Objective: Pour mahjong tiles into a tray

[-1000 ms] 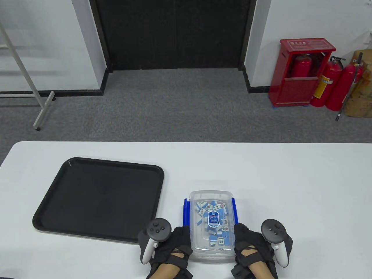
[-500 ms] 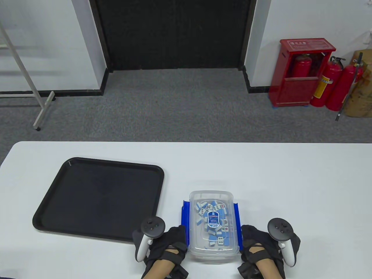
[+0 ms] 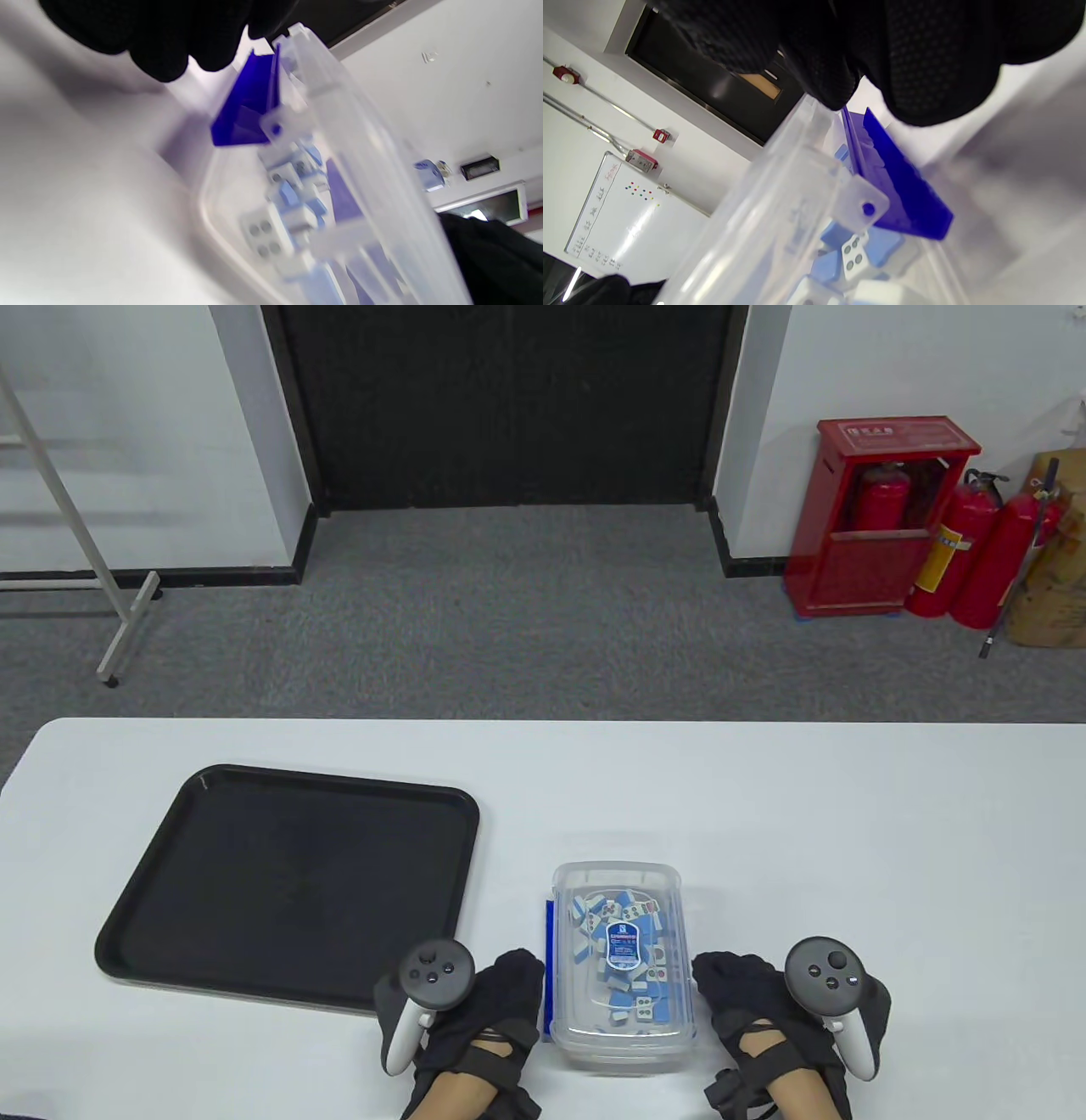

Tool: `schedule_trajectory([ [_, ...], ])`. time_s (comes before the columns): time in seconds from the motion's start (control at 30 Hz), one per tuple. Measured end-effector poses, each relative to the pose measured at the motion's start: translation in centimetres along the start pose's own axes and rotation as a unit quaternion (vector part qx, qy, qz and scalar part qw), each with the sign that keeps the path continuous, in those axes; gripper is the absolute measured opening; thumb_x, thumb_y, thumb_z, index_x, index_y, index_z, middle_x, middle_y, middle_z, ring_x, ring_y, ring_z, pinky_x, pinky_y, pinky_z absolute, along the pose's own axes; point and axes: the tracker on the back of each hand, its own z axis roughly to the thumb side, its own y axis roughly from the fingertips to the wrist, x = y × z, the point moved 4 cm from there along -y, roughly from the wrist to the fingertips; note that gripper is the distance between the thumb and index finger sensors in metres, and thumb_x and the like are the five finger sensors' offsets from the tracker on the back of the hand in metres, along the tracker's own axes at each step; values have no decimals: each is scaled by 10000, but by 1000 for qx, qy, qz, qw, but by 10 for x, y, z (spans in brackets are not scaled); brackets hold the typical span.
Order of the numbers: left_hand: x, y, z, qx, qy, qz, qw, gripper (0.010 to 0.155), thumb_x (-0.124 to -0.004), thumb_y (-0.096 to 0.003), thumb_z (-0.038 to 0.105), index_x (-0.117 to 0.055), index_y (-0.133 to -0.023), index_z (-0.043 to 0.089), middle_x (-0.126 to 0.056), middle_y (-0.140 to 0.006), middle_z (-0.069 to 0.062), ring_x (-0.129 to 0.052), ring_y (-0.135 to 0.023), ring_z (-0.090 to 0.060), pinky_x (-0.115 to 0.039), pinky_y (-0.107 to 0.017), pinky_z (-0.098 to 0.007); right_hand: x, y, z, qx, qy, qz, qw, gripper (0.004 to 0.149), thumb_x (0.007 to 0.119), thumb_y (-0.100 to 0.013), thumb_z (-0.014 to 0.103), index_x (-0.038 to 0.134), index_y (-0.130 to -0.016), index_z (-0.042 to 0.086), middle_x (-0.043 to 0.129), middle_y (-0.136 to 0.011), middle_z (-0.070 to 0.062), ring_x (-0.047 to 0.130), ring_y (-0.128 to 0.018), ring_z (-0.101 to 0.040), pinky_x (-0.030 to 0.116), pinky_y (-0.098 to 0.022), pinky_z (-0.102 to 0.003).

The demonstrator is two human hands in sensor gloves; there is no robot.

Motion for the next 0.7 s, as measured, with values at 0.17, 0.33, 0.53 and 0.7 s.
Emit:
schedule_trajectory([
  [0.17,-17,4,7,-2,7,-44,999,692,-578,-552,521,-568,-1032,23,-705,-888,-294,-802,-696,-531,-747,-401,-539,7,2,-6,16,-23,32,999,562,769,-413,387,843,-794,-19,799,-637,-359,916,-310,-377,724,-351,-626],
  [0.33,-18,6,8,-6,8,-44,999,708,-578,-549,522,-547,-1040,13,-675,-912,-305,-772,-723,-547,-741,-408,-542,15,2,-8,21,-17,52,998,623,764,-416,423,790,-825,-47,787,-644,-366,913,-322,-381,722,-353,-625],
  [0.53,-24,6,10,-20,39,-71,997,723,-572,-549,503,-469,-1046,-11,-581,-954,-319,-679,-770,-576,-684,-474,-558,23,2,-2,19,-2,48,999,644,789,-401,381,726,-821,-103,788,-605,-355,910,-286,-338,735,-341,-606],
  [0.7,-20,10,20,-36,24,-60,997,734,-574,-547,500,-452,-1045,-25,-562,-960,-331,-654,-778,-589,-665,-488,-568,12,8,15,-8,-23,9,1000,640,787,-400,369,706,-814,-112,778,-598,-346,901,-279,-335,736,-343,-602],
])
